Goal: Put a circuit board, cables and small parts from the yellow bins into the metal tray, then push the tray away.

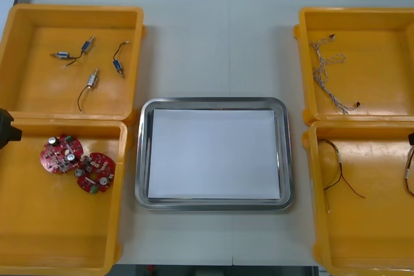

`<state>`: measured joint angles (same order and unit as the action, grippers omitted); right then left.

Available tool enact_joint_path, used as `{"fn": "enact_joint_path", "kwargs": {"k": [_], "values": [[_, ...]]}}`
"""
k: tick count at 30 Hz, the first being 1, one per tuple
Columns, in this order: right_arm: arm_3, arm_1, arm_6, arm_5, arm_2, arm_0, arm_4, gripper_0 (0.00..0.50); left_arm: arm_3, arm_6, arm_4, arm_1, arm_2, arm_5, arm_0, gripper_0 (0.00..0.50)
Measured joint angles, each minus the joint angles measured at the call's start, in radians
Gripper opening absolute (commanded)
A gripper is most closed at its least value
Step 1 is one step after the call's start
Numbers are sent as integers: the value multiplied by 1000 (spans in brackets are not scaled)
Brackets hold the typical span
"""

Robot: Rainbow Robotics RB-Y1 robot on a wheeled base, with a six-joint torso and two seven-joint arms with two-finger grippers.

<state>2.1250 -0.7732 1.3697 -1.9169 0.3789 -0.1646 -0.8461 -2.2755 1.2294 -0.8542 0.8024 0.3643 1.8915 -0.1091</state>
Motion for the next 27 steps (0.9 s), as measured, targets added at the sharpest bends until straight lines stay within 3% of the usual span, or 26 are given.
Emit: {"fn": "enact_joint_path", "kwargs": {"k": [27], "values": [[0, 0, 0, 0, 0, 0, 0, 500, 0, 0, 0, 0, 0, 0, 0, 500]]}}
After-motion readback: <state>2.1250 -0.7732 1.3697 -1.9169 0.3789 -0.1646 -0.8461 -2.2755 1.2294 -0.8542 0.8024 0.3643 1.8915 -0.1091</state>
